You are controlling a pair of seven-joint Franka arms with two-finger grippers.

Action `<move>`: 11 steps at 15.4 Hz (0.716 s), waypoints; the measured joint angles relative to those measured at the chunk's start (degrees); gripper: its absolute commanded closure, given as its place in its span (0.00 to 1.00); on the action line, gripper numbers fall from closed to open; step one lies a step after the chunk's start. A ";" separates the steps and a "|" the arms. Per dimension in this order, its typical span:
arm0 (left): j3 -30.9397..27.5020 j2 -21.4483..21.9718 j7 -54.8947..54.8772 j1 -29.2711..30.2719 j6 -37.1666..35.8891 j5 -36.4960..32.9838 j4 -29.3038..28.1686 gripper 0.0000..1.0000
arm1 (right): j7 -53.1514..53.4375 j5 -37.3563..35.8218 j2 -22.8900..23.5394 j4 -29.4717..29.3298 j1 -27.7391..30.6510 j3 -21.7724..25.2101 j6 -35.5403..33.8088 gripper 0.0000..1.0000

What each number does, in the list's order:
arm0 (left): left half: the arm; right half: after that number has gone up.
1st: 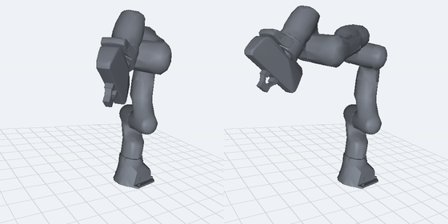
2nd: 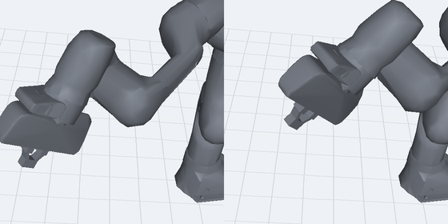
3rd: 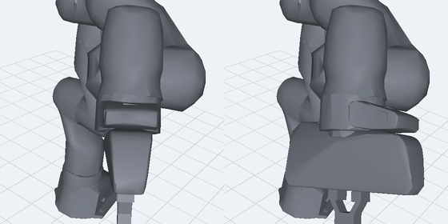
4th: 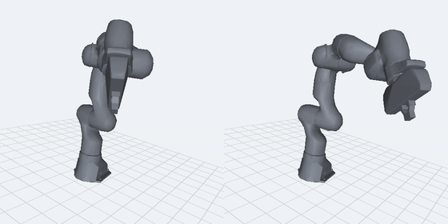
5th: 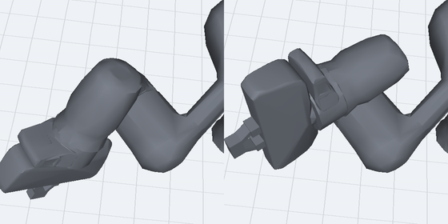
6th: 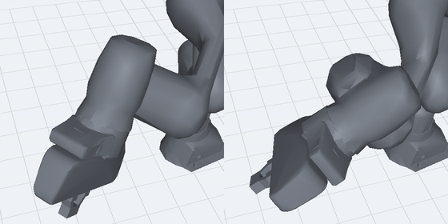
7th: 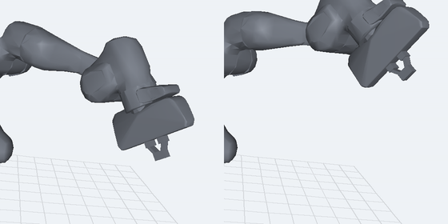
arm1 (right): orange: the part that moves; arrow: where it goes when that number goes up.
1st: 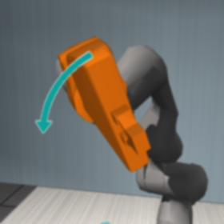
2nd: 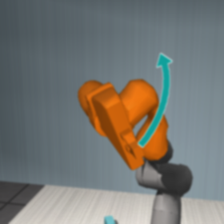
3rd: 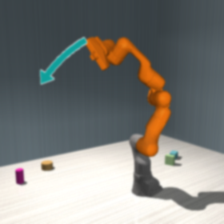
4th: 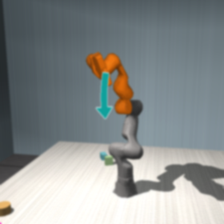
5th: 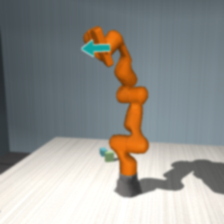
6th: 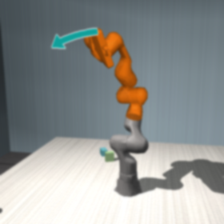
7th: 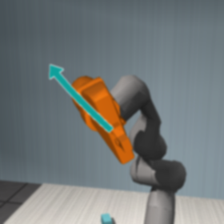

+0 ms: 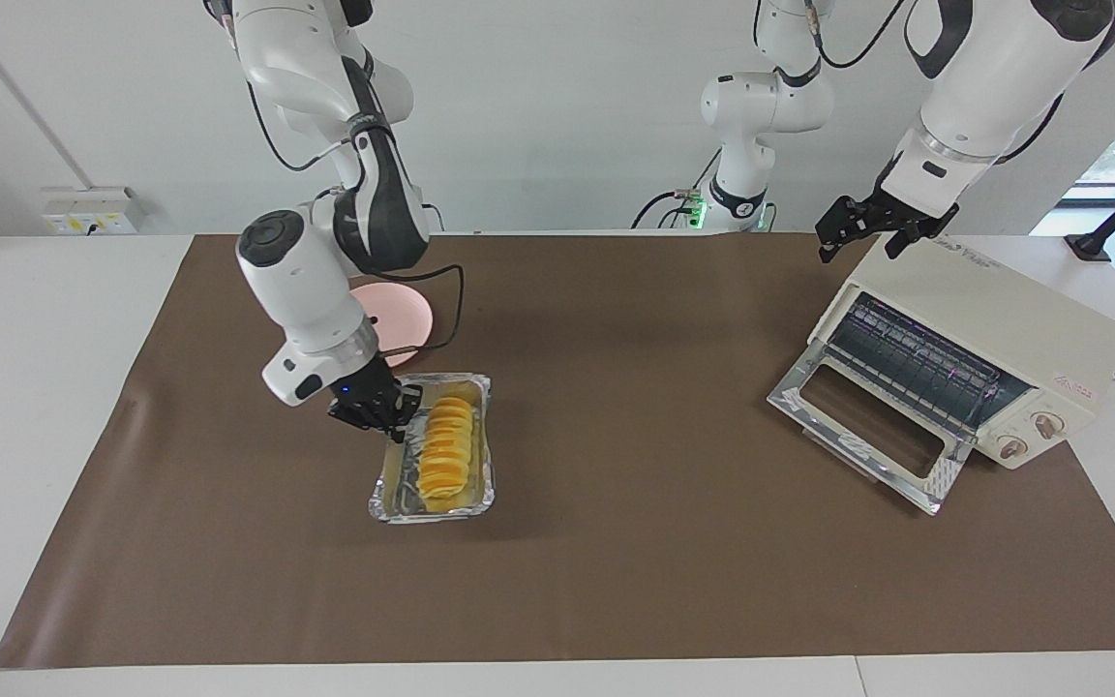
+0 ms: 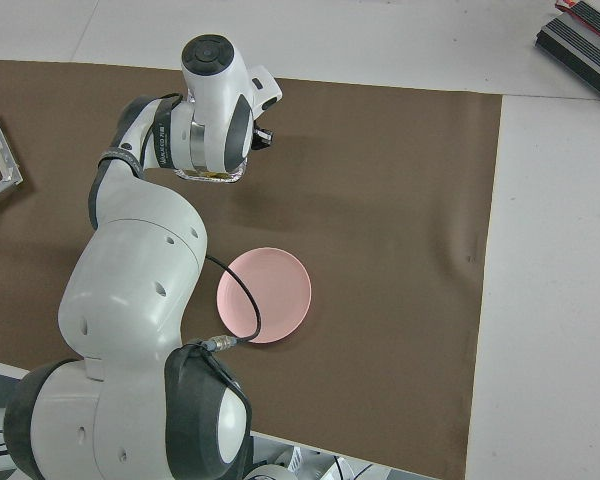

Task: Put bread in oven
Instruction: 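Grasp the foil tray edge with the right gripper and carry it toward the oven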

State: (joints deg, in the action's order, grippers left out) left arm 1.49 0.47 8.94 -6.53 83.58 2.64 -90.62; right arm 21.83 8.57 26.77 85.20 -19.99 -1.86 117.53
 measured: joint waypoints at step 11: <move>0.00 0.00 0.00 0.00 0.00 0.00 0.00 0.00 | 7.77 -2.69 12.43 -7.66 -8.87 0.32 5.90 1.00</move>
State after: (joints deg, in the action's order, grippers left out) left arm 1.49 0.47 8.94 -6.53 83.58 2.64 -90.62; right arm 29.59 5.88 39.20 77.55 -28.86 -1.54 123.43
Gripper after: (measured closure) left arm 0.000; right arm 0.982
